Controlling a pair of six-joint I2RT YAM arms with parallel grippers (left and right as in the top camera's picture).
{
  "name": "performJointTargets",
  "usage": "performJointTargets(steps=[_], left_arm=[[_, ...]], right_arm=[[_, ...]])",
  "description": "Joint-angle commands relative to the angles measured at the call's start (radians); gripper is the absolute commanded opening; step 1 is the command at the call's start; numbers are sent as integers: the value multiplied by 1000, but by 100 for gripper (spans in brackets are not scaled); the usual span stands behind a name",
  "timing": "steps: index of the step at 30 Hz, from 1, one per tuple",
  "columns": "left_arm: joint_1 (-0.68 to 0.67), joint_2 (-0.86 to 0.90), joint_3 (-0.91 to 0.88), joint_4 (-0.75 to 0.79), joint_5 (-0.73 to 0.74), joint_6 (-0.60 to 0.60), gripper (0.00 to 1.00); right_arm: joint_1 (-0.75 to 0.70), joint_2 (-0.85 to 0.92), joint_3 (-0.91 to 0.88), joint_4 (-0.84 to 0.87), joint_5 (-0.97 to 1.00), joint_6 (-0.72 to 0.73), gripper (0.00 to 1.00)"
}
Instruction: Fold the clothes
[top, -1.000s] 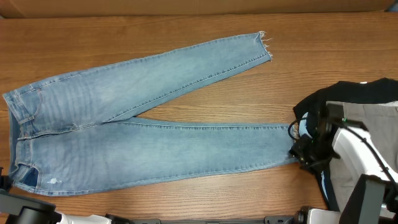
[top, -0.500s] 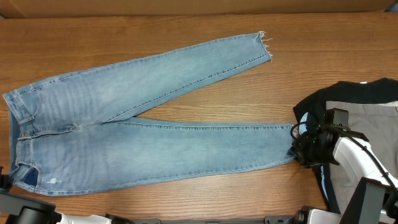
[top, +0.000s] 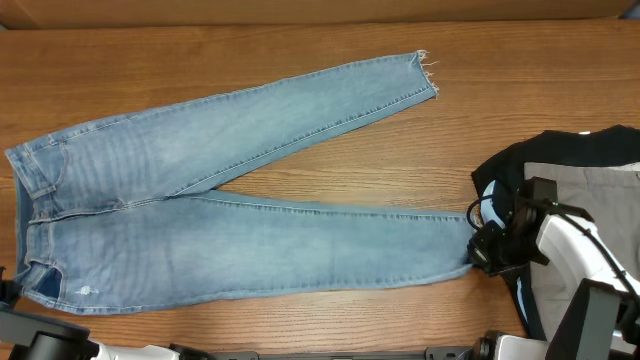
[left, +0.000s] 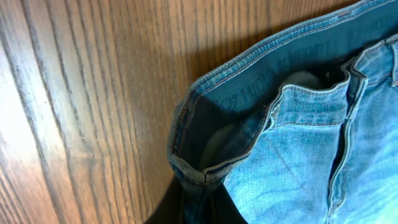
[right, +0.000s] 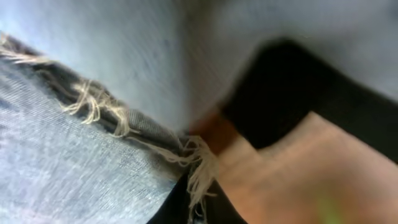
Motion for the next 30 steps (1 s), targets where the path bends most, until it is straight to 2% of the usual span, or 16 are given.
performJointTargets(steps=[1, 6, 10, 17, 24, 25, 26, 27, 28, 29, 30], left_arm=[[4, -34, 23, -6, 62, 7, 4], [4, -51, 23, -10, 62, 10, 4], [3, -57, 23, -9, 61, 10, 4], [3, -57, 23, -8, 61, 10, 4], [3, -57, 23, -5, 61, 10, 4], [3, -57, 23, -5, 61, 10, 4], [3, -57, 23, -5, 61, 10, 4], [3, -57, 23, -6, 61, 10, 4], [3, -57, 23, -5, 61, 10, 4], [3, -57, 23, -5, 61, 10, 4], [3, -57, 23, -5, 61, 10, 4]], right_arm=[[-4, -16, 116, -60, 28, -39, 5], [-4, -73, 270, -189, 28, -65, 4], [-4, -103, 335, -211, 31, -74, 4], [1, -82, 296, -214, 27, -74, 4], [7, -64, 137, -143, 23, -57, 5], [7, -64, 119, -135, 24, -48, 8], [7, -64, 100, -123, 23, -42, 16], [7, -64, 82, -112, 20, -35, 29], [7, -64, 63, -100, 16, -31, 48], [7, -64, 50, -92, 17, -23, 59], [7, -64, 33, -85, 16, -10, 64]])
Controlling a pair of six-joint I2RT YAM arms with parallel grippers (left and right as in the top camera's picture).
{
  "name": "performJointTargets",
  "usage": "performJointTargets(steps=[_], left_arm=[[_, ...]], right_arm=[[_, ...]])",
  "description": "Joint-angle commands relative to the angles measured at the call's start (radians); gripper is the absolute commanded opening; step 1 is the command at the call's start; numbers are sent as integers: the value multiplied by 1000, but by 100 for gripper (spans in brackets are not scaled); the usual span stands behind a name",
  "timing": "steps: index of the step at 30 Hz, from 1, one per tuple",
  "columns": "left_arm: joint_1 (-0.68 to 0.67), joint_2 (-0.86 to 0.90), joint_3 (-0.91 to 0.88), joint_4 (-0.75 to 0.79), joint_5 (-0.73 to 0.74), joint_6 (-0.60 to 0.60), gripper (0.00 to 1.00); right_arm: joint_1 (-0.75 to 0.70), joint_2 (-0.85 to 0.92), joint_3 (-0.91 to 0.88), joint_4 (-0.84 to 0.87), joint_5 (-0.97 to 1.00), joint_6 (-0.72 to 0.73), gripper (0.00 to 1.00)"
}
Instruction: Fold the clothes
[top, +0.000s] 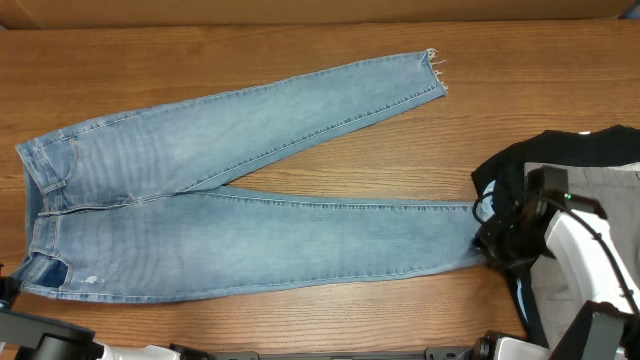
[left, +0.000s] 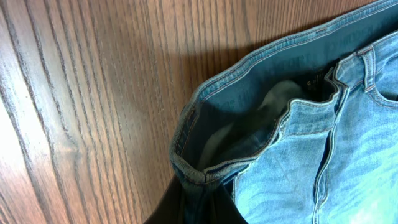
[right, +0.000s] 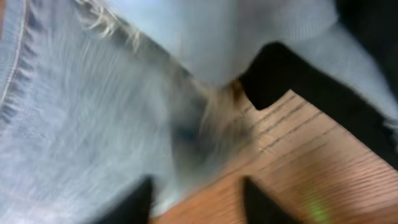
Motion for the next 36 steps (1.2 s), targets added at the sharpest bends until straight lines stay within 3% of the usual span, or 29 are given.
performJointTargets(steps=[1, 6, 10, 22, 29, 36], left_arm=[[4, -31, 23, 5, 19, 9, 4], [4, -31, 23, 6, 19, 9, 4], [4, -31, 23, 10, 19, 8, 4], [4, -31, 23, 16, 19, 8, 4], [4, -31, 23, 15, 19, 8, 5], [4, -31, 23, 15, 19, 8, 5]], right_arm=[[5, 0, -47, 20, 4, 39, 67], [5, 0, -117, 37, 3, 85, 61], [5, 0, -146, 61, -19, 111, 49], [5, 1, -177, 208, -19, 153, 51], [5, 1, -195, 226, -4, 163, 19], [5, 1, -194, 215, -12, 163, 20]])
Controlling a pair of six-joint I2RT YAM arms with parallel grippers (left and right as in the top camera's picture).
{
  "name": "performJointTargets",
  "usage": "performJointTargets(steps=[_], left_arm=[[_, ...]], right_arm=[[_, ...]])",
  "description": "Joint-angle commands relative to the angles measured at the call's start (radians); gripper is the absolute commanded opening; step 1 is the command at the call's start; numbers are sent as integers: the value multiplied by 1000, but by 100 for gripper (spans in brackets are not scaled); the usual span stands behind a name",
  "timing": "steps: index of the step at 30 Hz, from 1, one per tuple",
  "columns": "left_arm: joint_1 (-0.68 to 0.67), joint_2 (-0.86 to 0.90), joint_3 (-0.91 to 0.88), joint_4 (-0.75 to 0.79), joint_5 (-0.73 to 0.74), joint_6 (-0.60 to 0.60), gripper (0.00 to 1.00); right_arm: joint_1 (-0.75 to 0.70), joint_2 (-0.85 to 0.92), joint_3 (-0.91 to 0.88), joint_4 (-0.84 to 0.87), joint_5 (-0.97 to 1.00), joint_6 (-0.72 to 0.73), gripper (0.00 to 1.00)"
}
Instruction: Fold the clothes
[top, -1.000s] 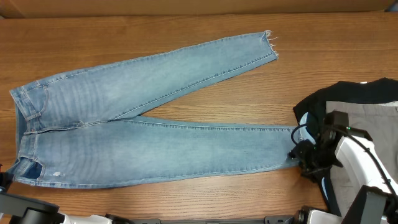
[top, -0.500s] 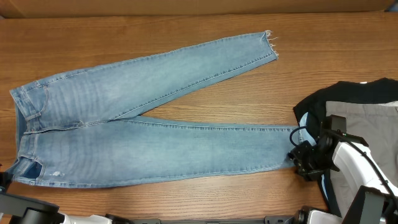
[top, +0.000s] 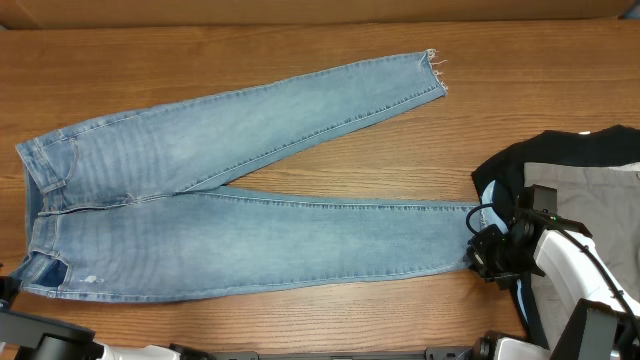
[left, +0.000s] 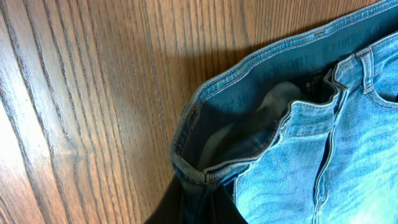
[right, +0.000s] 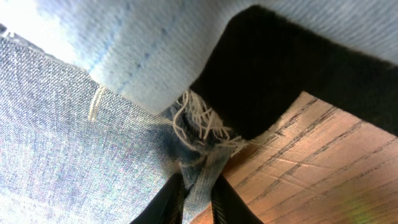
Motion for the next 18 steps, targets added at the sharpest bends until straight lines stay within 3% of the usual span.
performJointTargets(steps=[1, 3, 5, 8, 12, 15, 18], left_arm=[[4, -31, 23, 7, 19, 8, 5], [4, -31, 23, 7, 19, 8, 5], [4, -31, 23, 6, 19, 8, 5], [4, -31, 23, 7, 19, 8, 6], [4, -31, 23, 8, 19, 8, 6], [4, -31, 23, 8, 19, 8, 6], [4, -31, 23, 8, 20, 8, 7]], right_arm=[[5, 12, -32, 2, 24, 1, 25], [5, 12, -32, -5, 13, 1, 43], [5, 12, -31, -15, 1, 3, 44], [5, 12, -32, -32, 1, 36, 21], [5, 12, -33, -37, 2, 50, 17], [5, 12, -33, -37, 2, 50, 4], [5, 12, -32, -34, 3, 49, 4]])
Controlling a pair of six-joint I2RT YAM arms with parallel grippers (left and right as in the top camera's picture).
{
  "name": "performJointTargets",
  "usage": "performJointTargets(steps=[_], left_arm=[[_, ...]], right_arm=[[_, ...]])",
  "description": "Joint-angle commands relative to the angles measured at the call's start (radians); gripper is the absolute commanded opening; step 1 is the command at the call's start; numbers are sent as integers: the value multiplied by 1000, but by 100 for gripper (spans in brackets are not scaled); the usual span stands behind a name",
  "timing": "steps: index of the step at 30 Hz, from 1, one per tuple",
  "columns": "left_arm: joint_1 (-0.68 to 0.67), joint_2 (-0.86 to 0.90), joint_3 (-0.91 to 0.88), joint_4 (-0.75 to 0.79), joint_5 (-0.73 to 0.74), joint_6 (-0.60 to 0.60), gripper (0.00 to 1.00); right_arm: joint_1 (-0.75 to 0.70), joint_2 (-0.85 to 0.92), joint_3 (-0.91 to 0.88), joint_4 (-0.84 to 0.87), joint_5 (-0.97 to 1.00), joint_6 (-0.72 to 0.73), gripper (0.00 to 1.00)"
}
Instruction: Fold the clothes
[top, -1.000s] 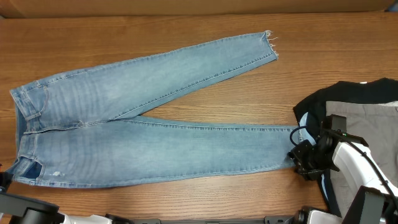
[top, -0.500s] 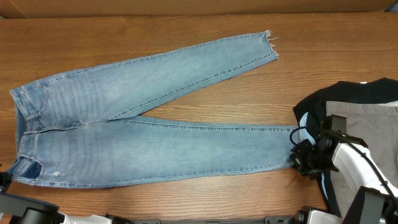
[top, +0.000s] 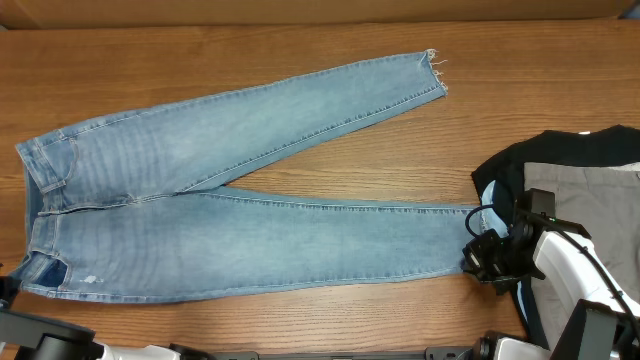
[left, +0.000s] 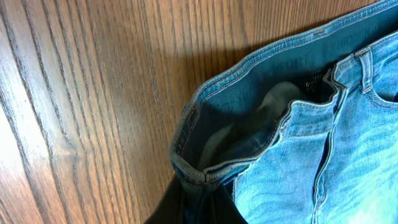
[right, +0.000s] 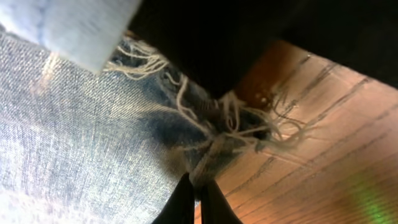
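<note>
Light blue jeans (top: 230, 215) lie flat on the wooden table, waistband at the left, legs spread toward the right. My left gripper (left: 199, 193) is shut on the lower corner of the waistband (left: 249, 93); in the overhead view it sits hidden at the bottom left edge. My right gripper (top: 483, 257) is shut on the frayed hem (right: 211, 149) of the lower leg, pinching the cloth between its dark fingers (right: 183, 199). The upper leg's frayed hem (top: 432, 72) lies free at the back.
A pile of other clothes, black and grey (top: 570, 180), lies at the right edge beside my right arm. Wooden table (top: 380, 160) shows between the two legs and along the front edge. A cardboard wall runs along the back.
My right gripper has shifted slightly left with the hem; its fingers now pinch the frayed edge tighter. The left gripper and waistband have not moved.
At first the jeans lay a little further left, my right gripper at the lower hem and my left on the waistband corner. Then the jeans had been drawn rightward and lay straighter. Since then both grippers have kept their hold, the right one shifting slightly.
</note>
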Motion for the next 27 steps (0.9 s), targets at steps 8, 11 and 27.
performJointTargets(steps=[8, 11, 27], left_arm=[[4, -31, 23, 7, 19, 4, 6], [4, -31, 23, 6, 19, 4, 6], [19, -44, 23, -19, 26, 5, 4]], right_arm=[[5, 14, 47, -42, 56, -85, 4], [5, 14, 110, -89, 67, -139, 4], [5, 7, 559, -410, 71, -375, 4]])
